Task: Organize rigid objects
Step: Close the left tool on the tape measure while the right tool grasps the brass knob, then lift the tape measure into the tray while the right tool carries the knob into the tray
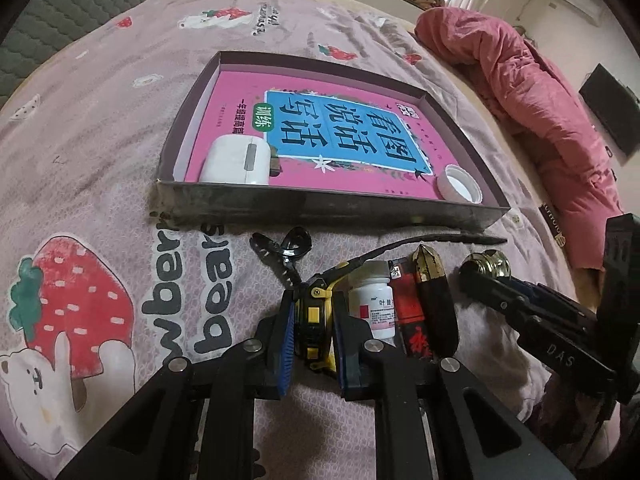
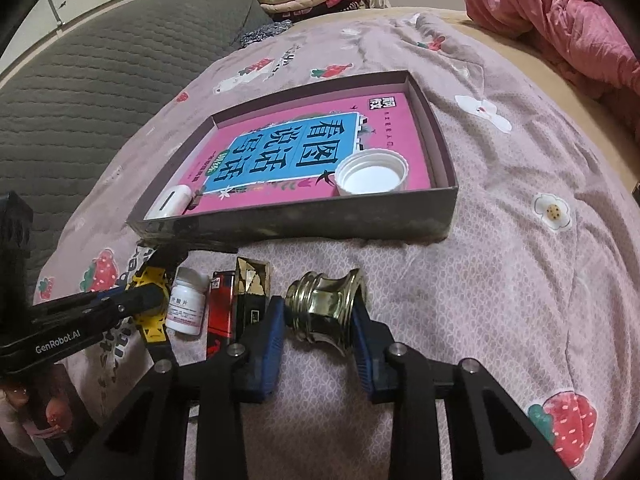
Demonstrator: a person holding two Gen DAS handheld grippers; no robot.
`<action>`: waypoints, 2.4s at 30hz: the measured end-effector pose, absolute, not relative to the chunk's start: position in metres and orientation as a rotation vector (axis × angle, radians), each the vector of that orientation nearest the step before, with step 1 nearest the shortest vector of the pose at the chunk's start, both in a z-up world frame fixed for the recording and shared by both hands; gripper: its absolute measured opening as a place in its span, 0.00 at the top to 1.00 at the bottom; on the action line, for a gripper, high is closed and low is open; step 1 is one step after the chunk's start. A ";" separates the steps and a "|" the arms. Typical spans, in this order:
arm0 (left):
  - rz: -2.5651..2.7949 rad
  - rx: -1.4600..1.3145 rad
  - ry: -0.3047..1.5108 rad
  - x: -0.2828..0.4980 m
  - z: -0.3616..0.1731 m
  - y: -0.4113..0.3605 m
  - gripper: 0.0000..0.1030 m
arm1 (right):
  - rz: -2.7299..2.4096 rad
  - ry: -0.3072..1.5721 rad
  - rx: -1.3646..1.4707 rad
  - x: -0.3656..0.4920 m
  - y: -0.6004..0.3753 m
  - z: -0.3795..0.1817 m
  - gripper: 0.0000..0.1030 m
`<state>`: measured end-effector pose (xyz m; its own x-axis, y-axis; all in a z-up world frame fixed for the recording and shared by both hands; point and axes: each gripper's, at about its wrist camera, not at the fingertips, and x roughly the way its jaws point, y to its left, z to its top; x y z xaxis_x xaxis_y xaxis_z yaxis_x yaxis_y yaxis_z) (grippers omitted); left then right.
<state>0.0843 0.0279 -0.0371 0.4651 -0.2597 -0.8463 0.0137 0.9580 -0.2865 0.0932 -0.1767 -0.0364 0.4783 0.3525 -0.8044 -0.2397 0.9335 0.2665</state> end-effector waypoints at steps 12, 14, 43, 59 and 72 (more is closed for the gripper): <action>-0.167 -0.252 1.054 0.079 -0.028 0.029 0.84 | 0.375 0.997 0.111 0.086 -0.178 -0.034 0.69; -0.166 -0.250 1.051 0.078 -0.027 0.029 0.84 | 0.374 0.995 0.107 0.086 -0.177 -0.034 0.69; -0.161 -0.229 0.918 0.082 0.020 0.023 0.84 | 0.344 0.863 0.080 0.089 -0.186 0.004 0.69; -0.134 -0.260 0.838 0.096 0.043 0.028 0.84 | 0.319 0.827 0.075 0.093 -0.192 0.015 0.69; -0.072 -0.293 0.788 0.126 0.050 0.030 0.84 | 0.304 0.773 0.056 0.110 -0.189 0.030 0.69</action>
<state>0.1257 0.0301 0.0498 0.7048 -0.1721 -0.6882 -0.0453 0.9572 -0.2857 0.1103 -0.1892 0.0305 0.6746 0.2907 -0.6785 -0.2497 0.9549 0.1608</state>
